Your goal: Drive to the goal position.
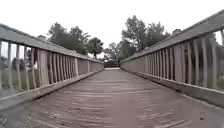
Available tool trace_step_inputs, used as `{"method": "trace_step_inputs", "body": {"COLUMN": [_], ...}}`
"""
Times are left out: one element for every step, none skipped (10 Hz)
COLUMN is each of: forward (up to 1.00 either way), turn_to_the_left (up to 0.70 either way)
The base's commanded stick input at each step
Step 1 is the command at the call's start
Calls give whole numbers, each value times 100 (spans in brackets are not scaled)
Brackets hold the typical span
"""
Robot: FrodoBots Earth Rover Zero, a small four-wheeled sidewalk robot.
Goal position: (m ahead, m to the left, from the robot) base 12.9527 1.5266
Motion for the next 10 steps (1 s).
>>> {"method": "trace_step_inputs", "body": {"forward": [70, 70, 70, 70, 70, 70, 70, 70, 70, 70], "turn_to_the_left": [0, 0, 0, 0, 0, 0, 0, 0, 0, 0]}}
